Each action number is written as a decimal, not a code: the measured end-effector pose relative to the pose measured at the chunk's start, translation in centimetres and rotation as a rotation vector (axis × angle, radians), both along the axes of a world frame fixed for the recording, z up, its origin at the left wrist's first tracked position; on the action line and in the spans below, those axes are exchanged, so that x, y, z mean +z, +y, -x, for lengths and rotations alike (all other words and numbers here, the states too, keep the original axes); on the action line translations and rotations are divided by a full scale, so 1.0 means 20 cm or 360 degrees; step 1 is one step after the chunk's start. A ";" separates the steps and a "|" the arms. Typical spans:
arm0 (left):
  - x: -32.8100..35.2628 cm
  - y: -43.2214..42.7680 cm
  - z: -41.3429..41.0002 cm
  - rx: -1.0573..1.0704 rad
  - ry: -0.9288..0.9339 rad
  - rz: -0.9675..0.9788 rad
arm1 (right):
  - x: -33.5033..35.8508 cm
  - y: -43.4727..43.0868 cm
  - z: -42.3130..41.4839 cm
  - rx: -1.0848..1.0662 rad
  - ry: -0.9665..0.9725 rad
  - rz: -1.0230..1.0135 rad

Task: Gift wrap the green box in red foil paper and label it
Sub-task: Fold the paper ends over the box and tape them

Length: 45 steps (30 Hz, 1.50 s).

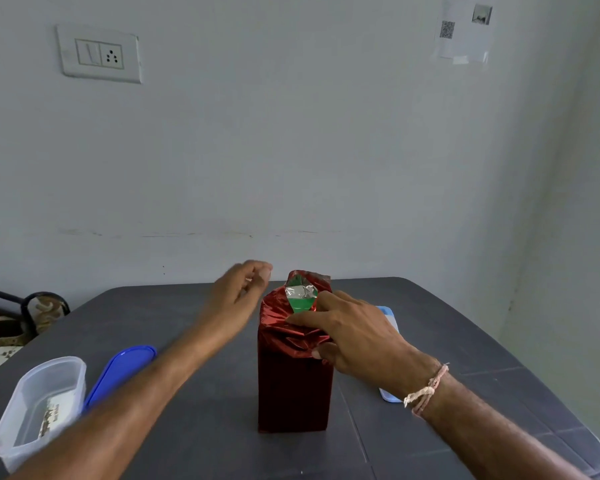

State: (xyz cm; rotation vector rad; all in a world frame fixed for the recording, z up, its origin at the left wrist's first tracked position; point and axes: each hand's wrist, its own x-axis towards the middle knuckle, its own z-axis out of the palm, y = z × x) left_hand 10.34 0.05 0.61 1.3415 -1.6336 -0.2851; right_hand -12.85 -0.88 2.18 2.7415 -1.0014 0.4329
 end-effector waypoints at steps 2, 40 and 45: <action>0.08 -0.12 -0.02 -0.0042 0.0084 -0.0124 | 0.01 0.00 0.01 0.0003 0.0024 -0.0031; 0.32 -0.38 0.01 -0.0408 -0.0087 -0.0877 | 0.05 0.04 0.01 -0.0012 0.0051 -0.0182; 0.29 -0.39 0.05 -0.0375 0.0064 -0.0795 | 0.05 0.04 0.01 -0.0022 0.0067 -0.0191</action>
